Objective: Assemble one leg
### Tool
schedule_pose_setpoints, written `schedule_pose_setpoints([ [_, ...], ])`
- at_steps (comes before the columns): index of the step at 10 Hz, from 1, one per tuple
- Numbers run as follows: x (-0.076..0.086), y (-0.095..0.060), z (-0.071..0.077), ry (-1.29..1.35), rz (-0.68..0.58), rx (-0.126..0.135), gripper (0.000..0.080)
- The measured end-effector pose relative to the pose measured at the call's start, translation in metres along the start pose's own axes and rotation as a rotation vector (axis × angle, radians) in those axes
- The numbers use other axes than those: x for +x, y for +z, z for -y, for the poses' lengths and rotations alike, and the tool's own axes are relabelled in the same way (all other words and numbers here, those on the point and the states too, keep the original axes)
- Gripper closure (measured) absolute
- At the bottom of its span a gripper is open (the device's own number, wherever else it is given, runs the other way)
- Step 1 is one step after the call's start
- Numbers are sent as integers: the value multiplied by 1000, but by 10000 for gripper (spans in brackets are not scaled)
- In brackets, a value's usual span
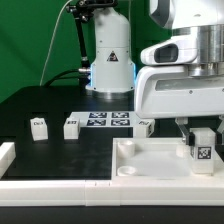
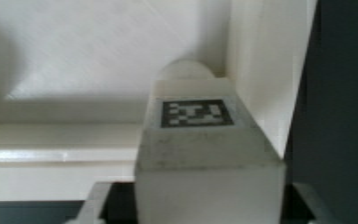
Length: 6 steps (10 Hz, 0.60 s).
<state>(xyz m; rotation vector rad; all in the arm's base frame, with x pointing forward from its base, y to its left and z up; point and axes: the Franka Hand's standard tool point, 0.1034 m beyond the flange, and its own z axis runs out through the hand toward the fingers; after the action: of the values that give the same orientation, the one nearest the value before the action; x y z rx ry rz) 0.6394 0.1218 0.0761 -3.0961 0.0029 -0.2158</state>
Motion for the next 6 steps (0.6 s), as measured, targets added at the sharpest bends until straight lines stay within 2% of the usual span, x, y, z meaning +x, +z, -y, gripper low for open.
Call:
schedule_pose_setpoints([
  [3,0,1,-6,450,-11,12,509],
  [5,-3,1,-11,714,-40,43,509],
  [6,-6,1,-12,901,-39,49,508],
])
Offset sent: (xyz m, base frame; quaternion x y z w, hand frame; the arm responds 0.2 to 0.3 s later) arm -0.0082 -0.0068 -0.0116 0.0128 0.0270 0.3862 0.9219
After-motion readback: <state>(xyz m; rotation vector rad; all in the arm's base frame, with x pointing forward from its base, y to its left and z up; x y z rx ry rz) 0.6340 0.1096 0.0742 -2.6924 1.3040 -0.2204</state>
